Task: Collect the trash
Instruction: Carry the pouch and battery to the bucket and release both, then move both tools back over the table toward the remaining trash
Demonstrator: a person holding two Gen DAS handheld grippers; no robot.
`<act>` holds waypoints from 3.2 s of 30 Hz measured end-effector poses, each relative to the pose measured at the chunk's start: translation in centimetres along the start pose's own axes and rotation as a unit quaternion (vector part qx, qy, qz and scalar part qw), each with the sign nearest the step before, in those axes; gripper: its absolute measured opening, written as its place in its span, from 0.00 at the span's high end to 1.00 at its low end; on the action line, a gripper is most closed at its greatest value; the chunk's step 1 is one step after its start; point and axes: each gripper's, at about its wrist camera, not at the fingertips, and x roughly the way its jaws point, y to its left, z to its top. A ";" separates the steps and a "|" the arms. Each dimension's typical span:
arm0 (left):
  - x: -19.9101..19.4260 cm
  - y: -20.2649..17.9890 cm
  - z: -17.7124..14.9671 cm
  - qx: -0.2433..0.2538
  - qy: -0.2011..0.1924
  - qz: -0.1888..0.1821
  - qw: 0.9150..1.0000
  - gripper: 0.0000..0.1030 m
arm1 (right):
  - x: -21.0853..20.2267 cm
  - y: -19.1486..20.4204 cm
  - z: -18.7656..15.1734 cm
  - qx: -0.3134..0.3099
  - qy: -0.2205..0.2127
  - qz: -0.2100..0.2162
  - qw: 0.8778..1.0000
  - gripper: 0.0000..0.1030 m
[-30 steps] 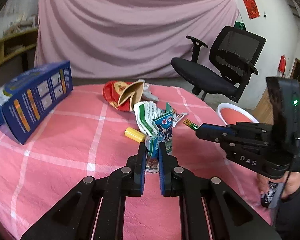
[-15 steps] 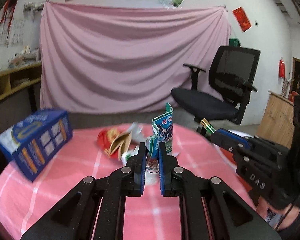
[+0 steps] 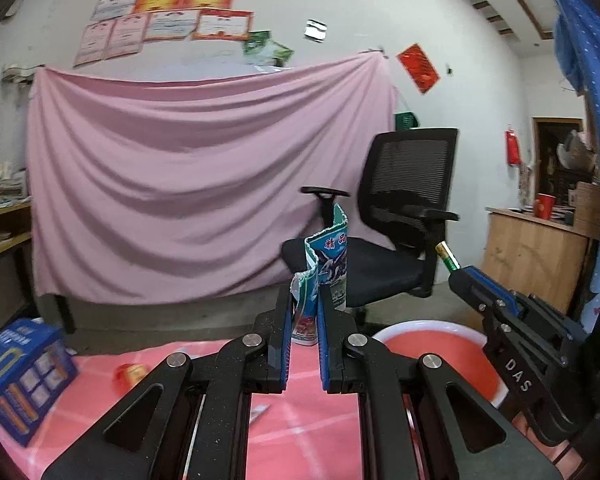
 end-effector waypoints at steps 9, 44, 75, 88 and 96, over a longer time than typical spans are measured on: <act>5.8 -5.4 0.3 -0.021 0.068 -0.073 0.995 0.91 | 0.5 -7.2 -0.8 0.080 0.034 -0.073 0.994 0.92; 14.6 -7.8 -3.7 -0.084 0.235 -0.099 0.963 0.72 | 3.1 -13.8 -5.0 0.187 0.193 -0.098 0.958 0.80; -2.5 8.0 -1.4 -0.107 0.039 0.135 0.984 0.02 | 2.8 -2.0 -0.6 0.089 0.046 0.004 0.995 0.00; -7.2 12.1 -4.4 -0.082 0.023 0.221 0.972 0.02 | 2.1 5.2 -1.2 0.018 0.002 0.079 0.997 0.00; -8.1 14.6 -7.3 -0.107 0.044 0.238 0.964 0.02 | 3.5 8.6 -3.0 -0.039 0.030 0.100 0.994 0.00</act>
